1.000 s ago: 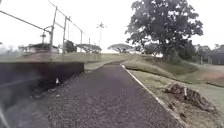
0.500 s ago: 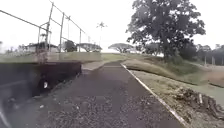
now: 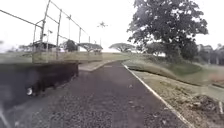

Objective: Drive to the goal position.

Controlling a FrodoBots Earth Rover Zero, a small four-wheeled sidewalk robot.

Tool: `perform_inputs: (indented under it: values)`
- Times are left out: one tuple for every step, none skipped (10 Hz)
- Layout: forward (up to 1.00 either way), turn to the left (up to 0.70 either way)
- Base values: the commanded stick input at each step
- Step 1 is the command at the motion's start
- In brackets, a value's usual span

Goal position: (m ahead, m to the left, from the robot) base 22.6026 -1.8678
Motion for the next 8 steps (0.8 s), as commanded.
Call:
perform_inputs:
  values:
    - [1.0,0.0]
    - [1.0,0.0]
    - [1.0,0.0]
    - [1.0,0.0]
    - [1.0,0.0]
    - [1.0,0.0]
    - [1.0,0.0]
    - [1.0,0.0]
